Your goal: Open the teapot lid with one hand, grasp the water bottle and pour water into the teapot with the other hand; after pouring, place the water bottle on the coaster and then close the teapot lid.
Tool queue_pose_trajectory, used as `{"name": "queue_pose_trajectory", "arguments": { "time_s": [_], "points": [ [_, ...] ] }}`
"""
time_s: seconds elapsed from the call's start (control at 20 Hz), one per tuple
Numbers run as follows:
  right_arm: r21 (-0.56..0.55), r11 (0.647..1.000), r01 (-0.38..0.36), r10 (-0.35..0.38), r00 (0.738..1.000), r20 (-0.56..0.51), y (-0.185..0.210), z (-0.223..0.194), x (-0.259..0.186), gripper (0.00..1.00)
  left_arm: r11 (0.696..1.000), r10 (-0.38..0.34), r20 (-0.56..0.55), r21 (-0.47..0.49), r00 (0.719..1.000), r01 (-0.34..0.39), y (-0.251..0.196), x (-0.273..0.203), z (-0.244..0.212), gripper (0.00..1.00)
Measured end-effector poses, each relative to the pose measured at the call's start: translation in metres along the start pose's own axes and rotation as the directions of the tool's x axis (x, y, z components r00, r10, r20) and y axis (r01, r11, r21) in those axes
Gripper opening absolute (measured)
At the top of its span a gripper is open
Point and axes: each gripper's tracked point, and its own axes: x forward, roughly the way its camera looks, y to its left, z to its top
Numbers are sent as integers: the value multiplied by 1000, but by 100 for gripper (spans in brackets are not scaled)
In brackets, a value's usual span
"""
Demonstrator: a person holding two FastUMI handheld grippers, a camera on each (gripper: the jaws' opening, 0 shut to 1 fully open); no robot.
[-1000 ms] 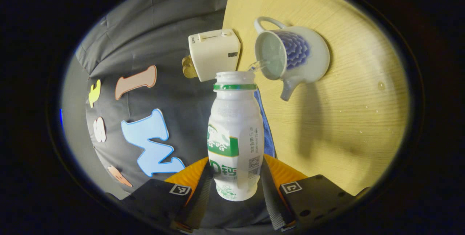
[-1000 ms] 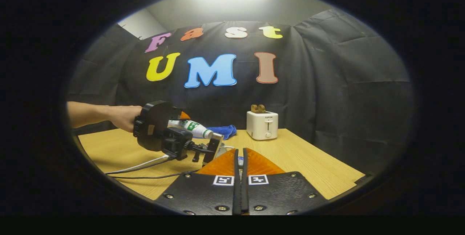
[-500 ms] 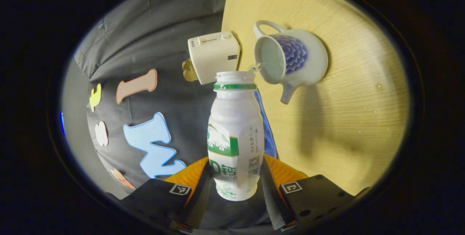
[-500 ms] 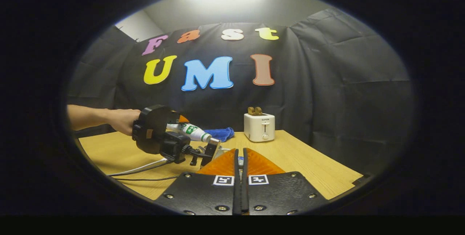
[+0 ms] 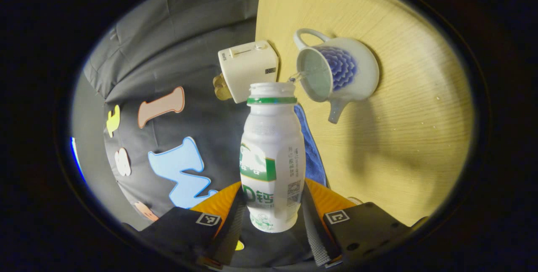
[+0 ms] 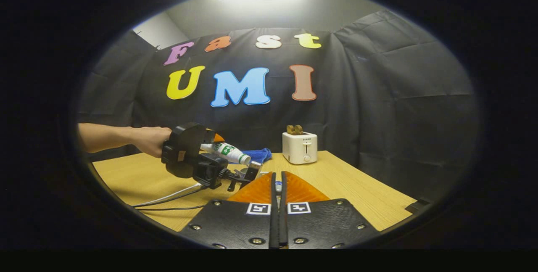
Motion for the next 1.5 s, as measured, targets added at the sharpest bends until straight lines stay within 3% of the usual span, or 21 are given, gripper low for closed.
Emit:
{"name": "queue_pose_trajectory", "arguments": {
  "time_s": [0.1, 0.15, 0.45, 0.5, 0.55, 0.9, 0.95, 1.1, 1.25, 1.35, 1.4, 1.45, 1.5],
  "points": [
    [3, 1000, -12, 12, 1000, 2, 4, 1, -3, 0, 1000, 5, -7, 13, 1000, -5, 0, 1, 0, 82],
    [1, 1000, -13, 13, 1000, 5, 5, 2, -3, 0, 1000, 11, -8, 19, 1000, -10, 0, 1, 0, 75],
    [18, 1000, -19, 19, 1000, -4, 12, -1, -1, 0, 998, 26, 1, 62, 1000, -26, -3, -7, 5, 76],
    [20, 1000, -20, 20, 1000, -14, 15, -5, 0, 0, 997, 25, 6, 68, 1000, -25, -4, -5, 6, 81],
    [24, 999, -33, 34, 999, -14, 18, -5, 0, 0, 997, 21, 9, 70, 1000, -22, -3, -3, 4, 75],
    [13, 1000, -27, 27, 999, -26, 21, -8, -7, 0, 996, 26, 20, 89, 999, -28, -3, -2, 3, 75],
    [8, 1000, -25, 25, 999, -26, 21, -8, -7, 0, 996, 27, 22, 89, 999, -29, -3, -1, 2, 81],
    [-1, 1000, -31, 31, 999, -23, 26, -5, -6, 0, 995, 35, 18, 90, 999, -36, -3, 1, 0, 82],
    [-9, 999, -44, 43, 999, -26, 34, -6, -5, 0, 997, 35, 15, 75, 999, -36, -4, 2, -2, 68],
    [-12, 999, -48, 48, 998, -27, 36, -7, -3, 0, 998, 29, 22, 60, 999, -30, -3, 3, -3, 82],
    [-13, 999, -49, 49, 998, -29, 37, -7, -3, 0, 998, 33, 25, 61, 999, -35, -2, 2, -2, 75],
    [-12, 999, -51, 50, 998, -29, 38, -8, -3, 0, 997, 35, 25, 61, 999, -37, -3, 2, -1, 82],
    [-11, 999, -53, 53, 998, -31, 38, -8, -3, 0, 998, 34, 24, 57, 999, -36, -5, 2, -1, 75]
  ]
}}
